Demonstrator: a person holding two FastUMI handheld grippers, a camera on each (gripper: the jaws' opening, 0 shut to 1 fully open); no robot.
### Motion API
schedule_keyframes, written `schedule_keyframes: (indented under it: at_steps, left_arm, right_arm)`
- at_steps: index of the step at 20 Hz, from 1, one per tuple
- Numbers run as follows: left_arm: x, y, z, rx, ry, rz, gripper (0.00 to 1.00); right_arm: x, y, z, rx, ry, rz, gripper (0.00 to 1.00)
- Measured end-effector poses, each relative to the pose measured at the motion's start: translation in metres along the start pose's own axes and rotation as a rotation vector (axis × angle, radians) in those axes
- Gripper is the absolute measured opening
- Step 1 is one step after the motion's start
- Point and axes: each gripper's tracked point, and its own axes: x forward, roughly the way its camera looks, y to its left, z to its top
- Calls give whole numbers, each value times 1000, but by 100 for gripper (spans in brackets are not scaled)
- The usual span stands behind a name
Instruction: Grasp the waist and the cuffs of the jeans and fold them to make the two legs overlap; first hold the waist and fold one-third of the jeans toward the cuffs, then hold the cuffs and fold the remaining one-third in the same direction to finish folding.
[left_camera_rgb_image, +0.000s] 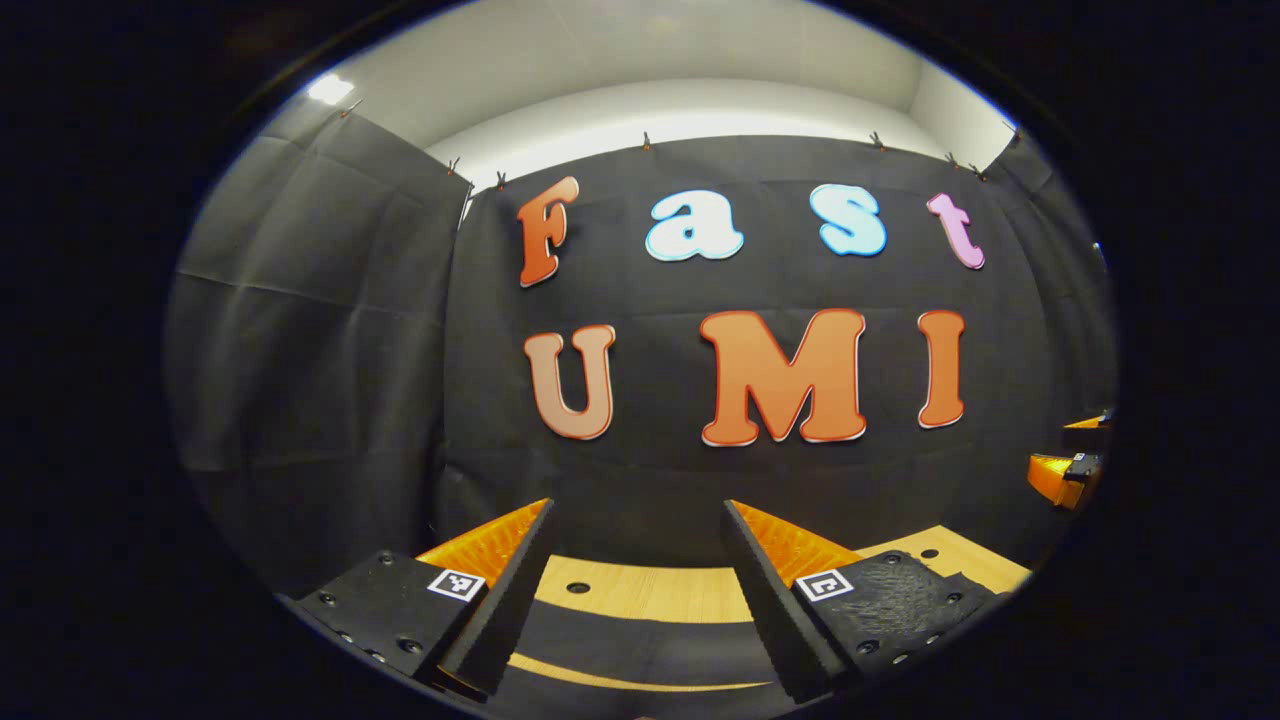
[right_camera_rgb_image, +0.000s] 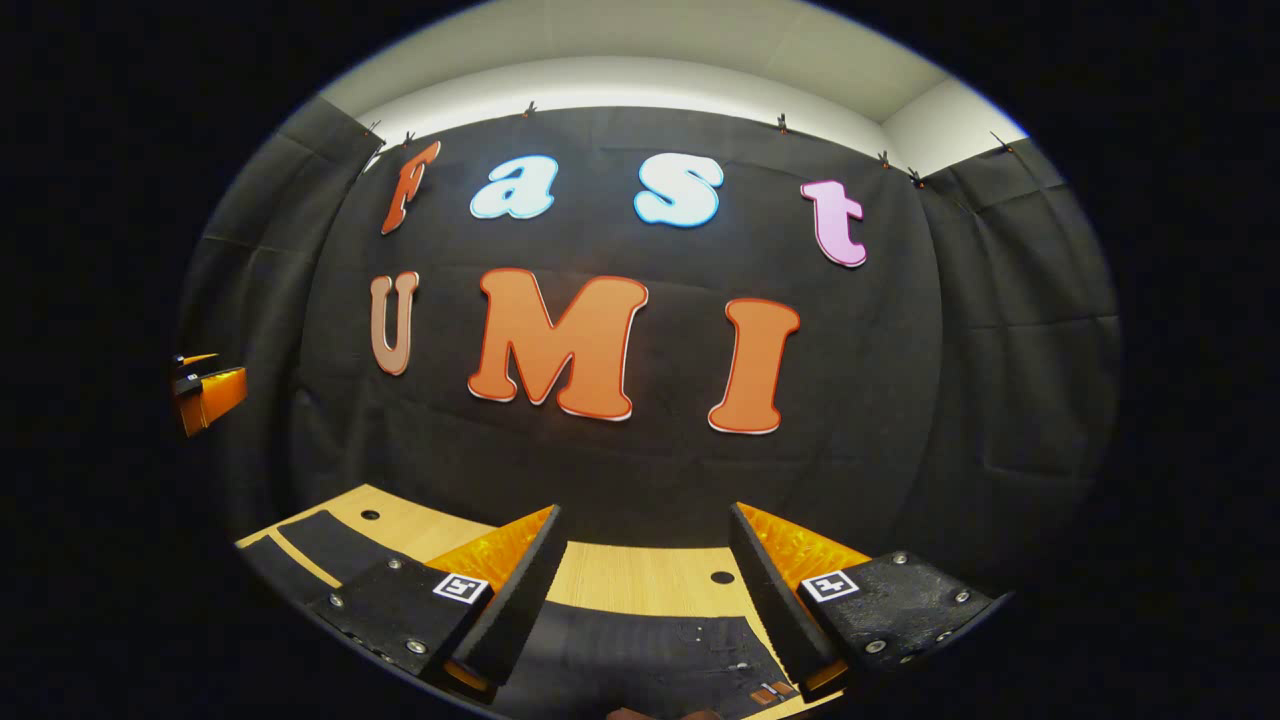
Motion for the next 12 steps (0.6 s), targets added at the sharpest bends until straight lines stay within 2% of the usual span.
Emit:
schedule_keyframes:
  at_steps: [6,12]
  left_arm:
    - [4,43,-67,-39,201,110,96]
    - [3,88,-133,-105,417,250,98]
  right_arm:
    - [7,-29,-79,105,257,-33,98]
    - [9,-45,-139,146,436,-27,100]
